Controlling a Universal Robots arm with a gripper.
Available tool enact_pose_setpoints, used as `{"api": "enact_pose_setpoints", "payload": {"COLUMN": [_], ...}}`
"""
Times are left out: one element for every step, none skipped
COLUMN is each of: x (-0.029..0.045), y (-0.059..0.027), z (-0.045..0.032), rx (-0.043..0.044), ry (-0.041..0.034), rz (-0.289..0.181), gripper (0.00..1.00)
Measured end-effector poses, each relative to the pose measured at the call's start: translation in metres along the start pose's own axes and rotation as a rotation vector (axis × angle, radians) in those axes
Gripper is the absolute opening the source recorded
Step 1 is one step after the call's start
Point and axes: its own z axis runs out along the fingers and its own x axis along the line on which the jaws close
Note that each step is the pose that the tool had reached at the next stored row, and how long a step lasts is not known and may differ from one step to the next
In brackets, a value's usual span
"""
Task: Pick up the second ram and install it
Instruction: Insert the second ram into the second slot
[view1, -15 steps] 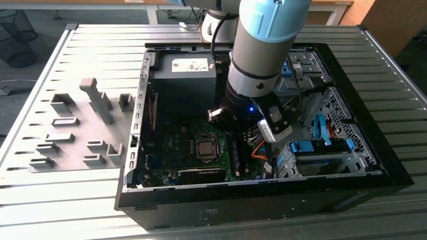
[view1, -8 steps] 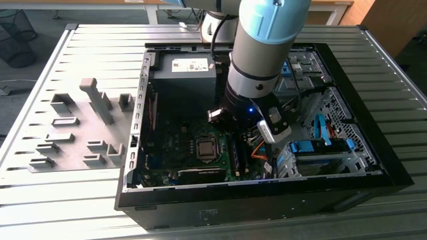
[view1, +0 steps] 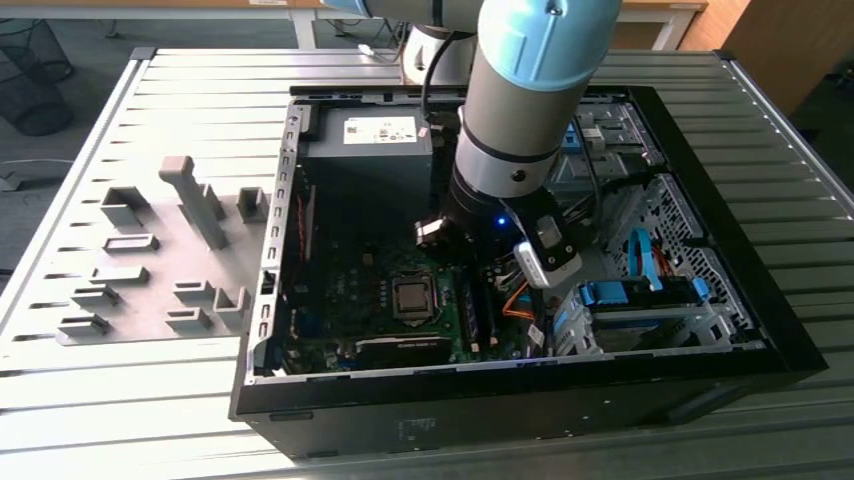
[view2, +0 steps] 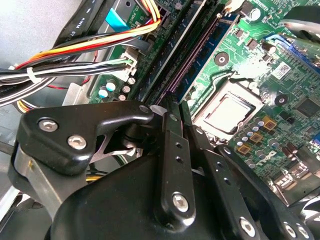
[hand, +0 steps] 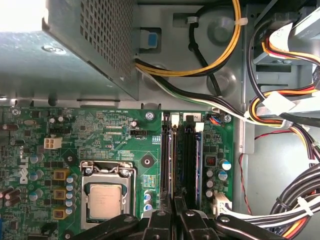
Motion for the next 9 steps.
{"api": "enact_pose_setpoints", "payload": {"x": [0.0000, 0.0000, 0.0000, 0.0000, 0.0000, -0.0001, -0.0003, -0.0006, -0.0014], "y": [0.0000, 0.0000, 0.0000, 0.0000, 0.0000, 0.0000, 0.0000, -0.0001, -0.0002], "z": [0.0000, 0.0000, 0.0000, 0.0000, 0.0000, 0.0000, 0.0000, 0.0000, 0.0000], "rx": [0.0000, 0.0000, 0.0001, 0.0000, 0.0001, 0.0000, 0.0000, -0.0003, -0.0004], "ry": [0.0000, 0.0000, 0.0000, 0.0000, 0.0000, 0.0001, 0.0001, 0.0001, 0.0001], "rz": [0.000, 0.000, 0.000, 0.000, 0.000, 0.000, 0.000, 0.000, 0.000], "gripper": [0.14, 0.14, 0.14, 0.14, 0.14, 0.14, 0.14, 0.14, 0.14]}}
